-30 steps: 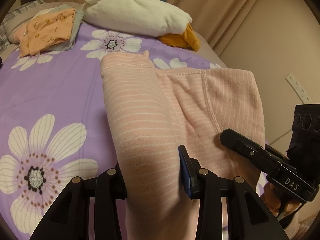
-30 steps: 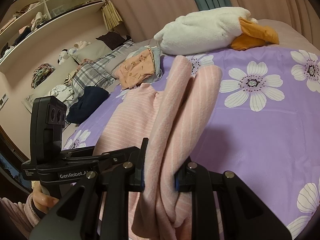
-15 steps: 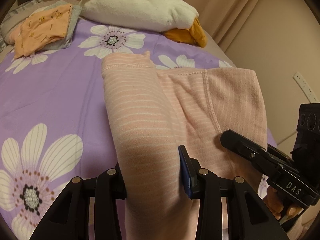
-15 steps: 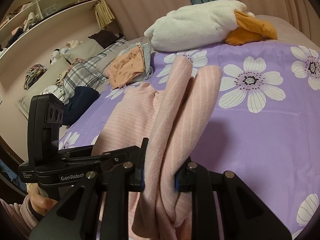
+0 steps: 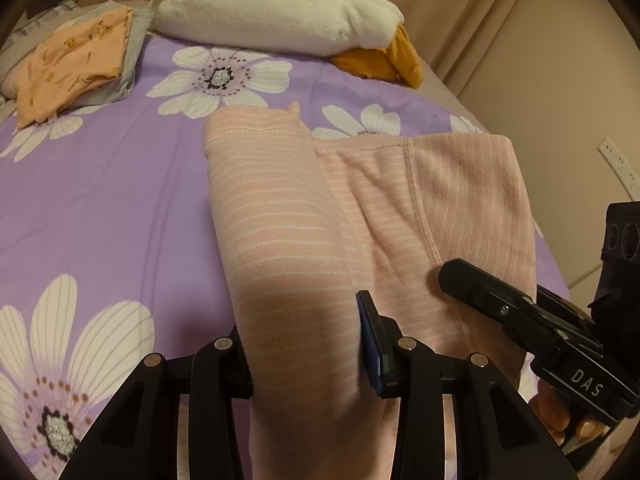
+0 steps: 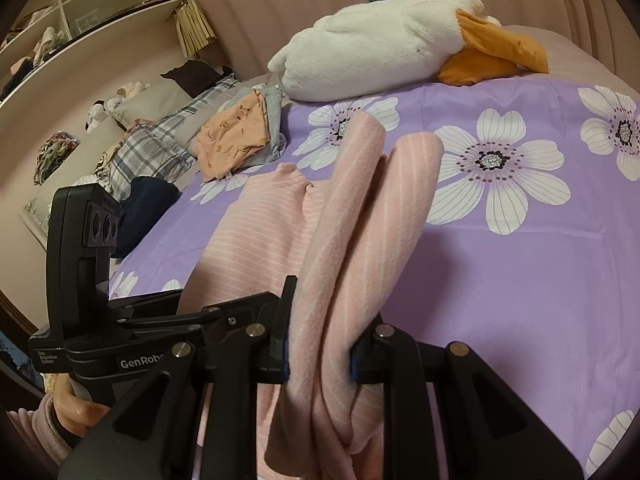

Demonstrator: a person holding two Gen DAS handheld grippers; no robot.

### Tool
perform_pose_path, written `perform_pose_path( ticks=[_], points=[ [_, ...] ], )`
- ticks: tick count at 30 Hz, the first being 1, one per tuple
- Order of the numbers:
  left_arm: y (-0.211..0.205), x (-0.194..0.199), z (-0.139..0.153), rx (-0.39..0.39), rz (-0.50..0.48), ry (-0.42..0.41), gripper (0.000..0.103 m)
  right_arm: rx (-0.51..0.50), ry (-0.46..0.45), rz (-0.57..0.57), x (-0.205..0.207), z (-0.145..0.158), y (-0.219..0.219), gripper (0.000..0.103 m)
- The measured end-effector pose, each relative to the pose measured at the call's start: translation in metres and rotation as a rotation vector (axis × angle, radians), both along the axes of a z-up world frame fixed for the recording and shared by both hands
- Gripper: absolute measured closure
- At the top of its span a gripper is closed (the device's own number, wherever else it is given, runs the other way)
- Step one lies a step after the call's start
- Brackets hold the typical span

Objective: Fold small clothes

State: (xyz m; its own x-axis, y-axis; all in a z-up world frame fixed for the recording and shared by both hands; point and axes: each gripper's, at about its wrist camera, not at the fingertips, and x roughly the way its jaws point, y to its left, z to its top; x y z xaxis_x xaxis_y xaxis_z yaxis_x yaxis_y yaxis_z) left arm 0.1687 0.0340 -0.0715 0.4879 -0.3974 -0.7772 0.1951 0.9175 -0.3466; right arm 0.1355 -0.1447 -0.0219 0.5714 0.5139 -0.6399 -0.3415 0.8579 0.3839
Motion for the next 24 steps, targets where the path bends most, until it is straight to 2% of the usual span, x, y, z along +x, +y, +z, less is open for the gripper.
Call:
perform_pose_path(
  ticks=[24],
  points=[
    [-0.008, 0.03, -0.031, 0.041, 0.005, 0.062, 0.065, -0.011, 0.076, -0.018, 0.033, -0.036, 0.0, 0.082]
  ],
)
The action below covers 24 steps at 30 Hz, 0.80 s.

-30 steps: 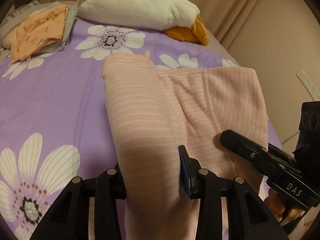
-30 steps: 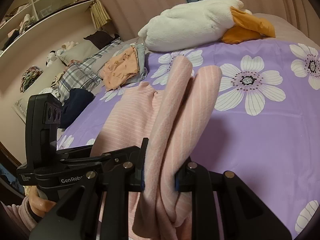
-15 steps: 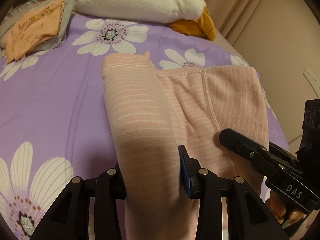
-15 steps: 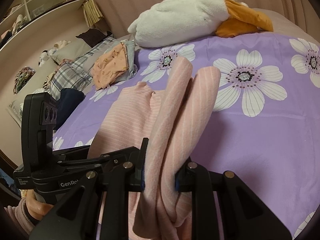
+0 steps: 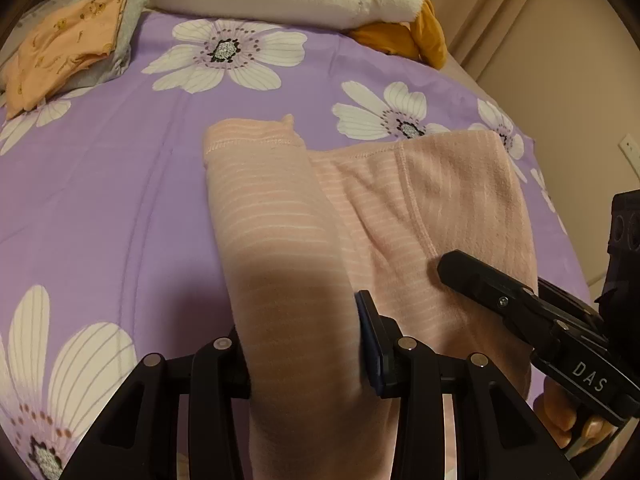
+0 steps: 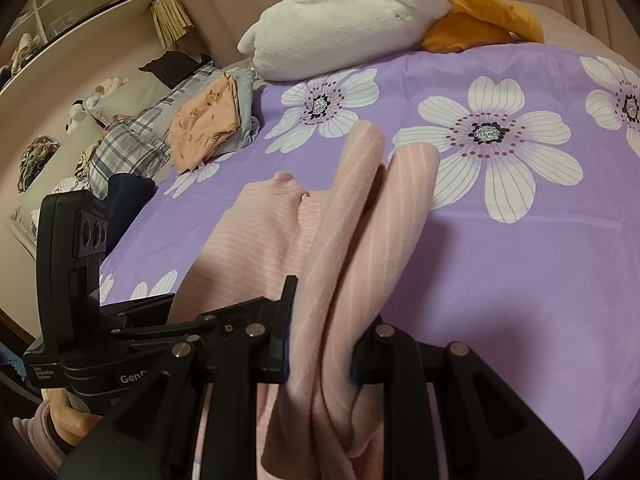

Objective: Fold small clothes

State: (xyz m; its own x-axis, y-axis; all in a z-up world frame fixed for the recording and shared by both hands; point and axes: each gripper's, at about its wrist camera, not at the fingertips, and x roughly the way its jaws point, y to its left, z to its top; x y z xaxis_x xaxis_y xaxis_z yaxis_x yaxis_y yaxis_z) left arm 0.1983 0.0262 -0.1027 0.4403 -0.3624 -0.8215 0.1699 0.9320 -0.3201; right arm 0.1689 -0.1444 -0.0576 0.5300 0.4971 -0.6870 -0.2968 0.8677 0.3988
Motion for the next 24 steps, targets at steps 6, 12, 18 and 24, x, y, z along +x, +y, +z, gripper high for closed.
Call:
perform_pose_path(
  ticks=[6, 12, 18, 24],
  points=[
    [-0.001, 0.002, -0.002, 0.008, -0.003, 0.001, 0.065, -0.004, 0.009, -0.004, 0.003, -0.003, -0.002, 0.081],
    [-0.001, 0.003, -0.005, 0.011, 0.001, 0.008, 0.064, -0.015, 0.032, -0.025, 0.005, -0.009, -0.004, 0.081],
    [-0.001, 0.003, -0.006, 0.013, 0.002, 0.01, 0.063, -0.006, 0.066, -0.046, 0.009, -0.016, -0.01, 0.08],
    [0.0, 0.003, -0.007, 0.017, 0.0, 0.014, 0.062, 0.018, 0.103, -0.071, 0.011, -0.024, -0.017, 0.08]
  ],
)
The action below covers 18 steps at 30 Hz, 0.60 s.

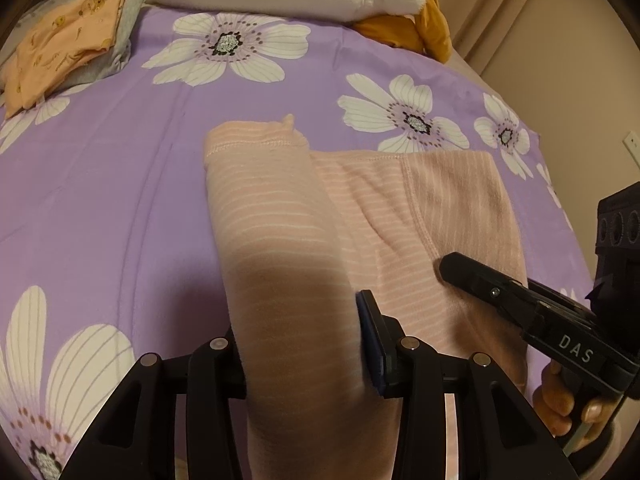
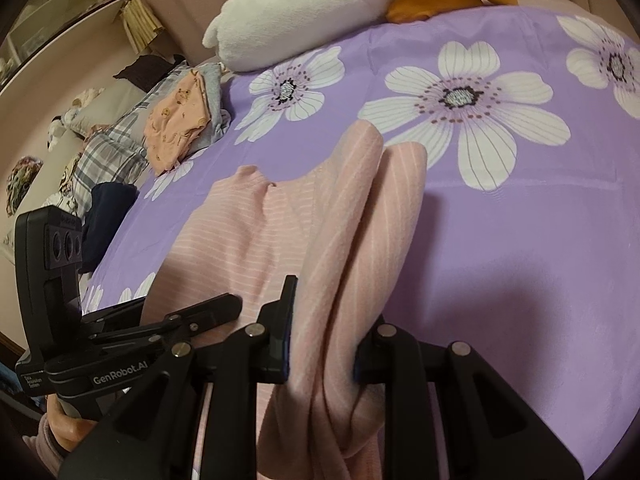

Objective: Fold small clothes

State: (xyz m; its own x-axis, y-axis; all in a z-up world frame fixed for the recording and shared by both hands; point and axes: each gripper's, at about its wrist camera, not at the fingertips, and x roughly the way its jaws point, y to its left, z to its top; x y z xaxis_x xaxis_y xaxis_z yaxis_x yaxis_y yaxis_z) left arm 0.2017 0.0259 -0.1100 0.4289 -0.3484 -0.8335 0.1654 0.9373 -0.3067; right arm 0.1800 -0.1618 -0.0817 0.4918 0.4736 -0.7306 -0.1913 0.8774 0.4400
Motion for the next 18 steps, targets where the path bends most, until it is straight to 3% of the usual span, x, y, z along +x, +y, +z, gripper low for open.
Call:
perform_pose_path(
  ticks=[18],
  points=[
    [0.0, -0.001, 0.0, 0.002, 0.0, 0.0, 0.062, 0.038, 0.042, -0.022, 0.003, -0.009, -0.011, 0.079]
  ],
)
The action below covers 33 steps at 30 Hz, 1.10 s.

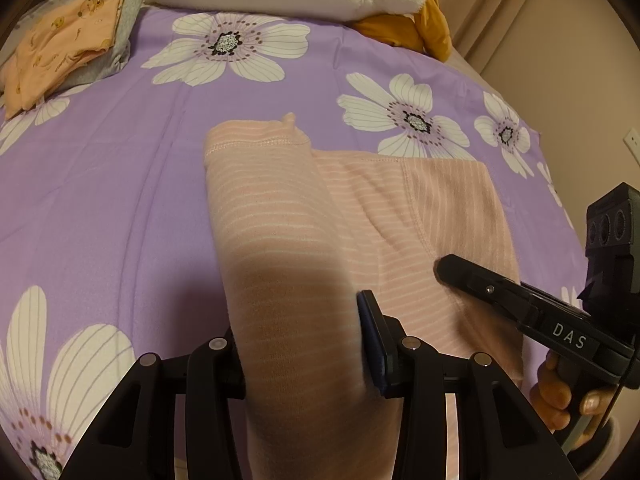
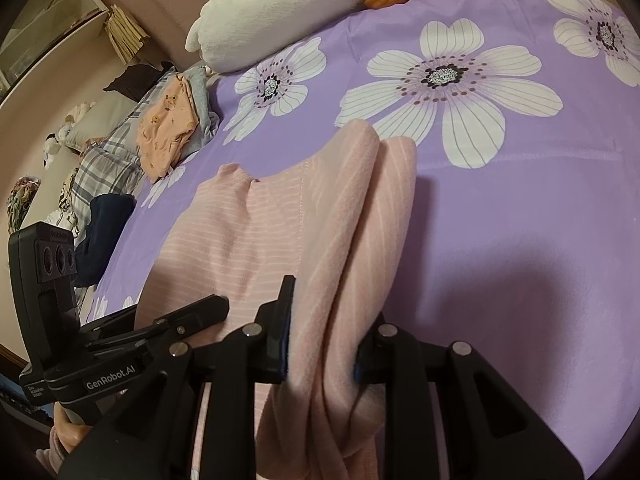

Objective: Fold small clothes

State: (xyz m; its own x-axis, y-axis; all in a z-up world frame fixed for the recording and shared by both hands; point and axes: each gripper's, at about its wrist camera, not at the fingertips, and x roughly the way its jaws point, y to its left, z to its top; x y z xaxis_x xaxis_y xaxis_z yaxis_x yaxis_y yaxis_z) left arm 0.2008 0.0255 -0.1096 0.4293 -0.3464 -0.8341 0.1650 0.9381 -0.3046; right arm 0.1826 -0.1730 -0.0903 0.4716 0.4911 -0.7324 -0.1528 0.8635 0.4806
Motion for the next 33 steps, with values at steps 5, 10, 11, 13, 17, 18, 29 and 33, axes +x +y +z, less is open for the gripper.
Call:
perform_pose_path(
  ticks=[5, 10, 11, 13, 17, 18, 29, 33],
  points=[
    [0.0001, 0.0004, 0.0002, 0.001, -0.001, 0.0, 0.062, -0.001, 0.0, 0.0, 0.0, -0.0002, -0.0005, 0.079],
    [0.0003, 0.0003, 0.0002, 0.001, -0.001, 0.0, 0.062, -0.003, 0.001, 0.001, 0.0009, -0.0003, -0.0007, 0.079],
    [0.0003, 0.0002, 0.0002, 0.0, -0.001, 0.0, 0.061, -0.004, 0.001, 0.001, 0.0012, -0.0006, -0.0009, 0.079],
    [0.0003, 0.0002, 0.0002, 0.0, -0.001, 0.0, 0.061, -0.004, 0.001, 0.001, 0.0016, -0.0011, -0.0018, 0.078],
    [0.0003, 0.0, 0.0002, 0.0, 0.0, 0.0, 0.061, -0.003, 0.002, 0.001, 0.0018, -0.0009, -0.0015, 0.078],
    [0.0002, -0.0002, 0.0002, 0.0, 0.0, 0.0, 0.061, -0.004, 0.002, 0.0, 0.0022, -0.0013, -0.0022, 0.078],
    [0.0005, 0.0, 0.0002, 0.001, -0.001, 0.0, 0.061, -0.02, 0.0, 0.004, 0.0033, -0.0017, -0.0025, 0.077],
    [0.0006, -0.0006, 0.0005, 0.002, -0.001, 0.0, 0.06, -0.029, -0.002, 0.003, 0.0027, -0.0007, -0.0031, 0.077]
  ],
)
